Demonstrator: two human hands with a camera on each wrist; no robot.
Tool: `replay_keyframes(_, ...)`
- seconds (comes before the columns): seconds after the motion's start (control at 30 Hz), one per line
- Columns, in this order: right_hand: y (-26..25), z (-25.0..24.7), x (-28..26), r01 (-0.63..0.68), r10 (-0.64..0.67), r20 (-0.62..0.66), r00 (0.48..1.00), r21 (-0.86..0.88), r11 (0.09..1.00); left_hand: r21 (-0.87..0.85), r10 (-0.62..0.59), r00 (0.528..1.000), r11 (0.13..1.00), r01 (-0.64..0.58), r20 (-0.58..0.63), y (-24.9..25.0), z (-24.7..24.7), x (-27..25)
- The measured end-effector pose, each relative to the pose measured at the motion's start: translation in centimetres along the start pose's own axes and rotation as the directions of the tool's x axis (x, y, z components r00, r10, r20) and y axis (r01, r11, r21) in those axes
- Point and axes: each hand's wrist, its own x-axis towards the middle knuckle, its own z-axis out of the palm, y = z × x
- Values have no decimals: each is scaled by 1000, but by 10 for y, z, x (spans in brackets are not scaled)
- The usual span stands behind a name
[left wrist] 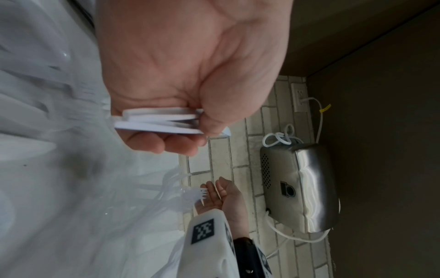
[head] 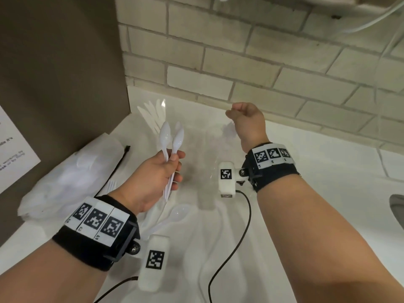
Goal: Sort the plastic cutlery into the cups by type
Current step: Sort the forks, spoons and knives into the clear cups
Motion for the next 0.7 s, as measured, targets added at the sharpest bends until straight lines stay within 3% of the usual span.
replay_keyframes(0.23, -20, -13, -24, 188, -186, 31, 982, -148, 971, -36, -29, 994, 999, 33, 107, 5, 17, -5)
replay_keyframes(0.33, -29, -9, -58, 205, -188, 248, 950, -43, 978, -47, -20, 989, 998, 28, 148, 7, 23, -8)
replay_keyframes(0.43, -28, -12, -85, 109, -79, 503, 861, -30, 994, 30, -32, 973, 999, 26, 228, 11, 31, -13)
replay_keyframes(0.53, -22, -18, -102, 30, -72, 621, 780, 78, 997, 182, -92, 946, 983, 36, 310, 11, 39, -18)
replay_keyframes(0.7, -8, -24, -126, 88, -131, 501, 855, 108, 990, 407, -155, 917, 914, -8, 367, 4, 53, -28)
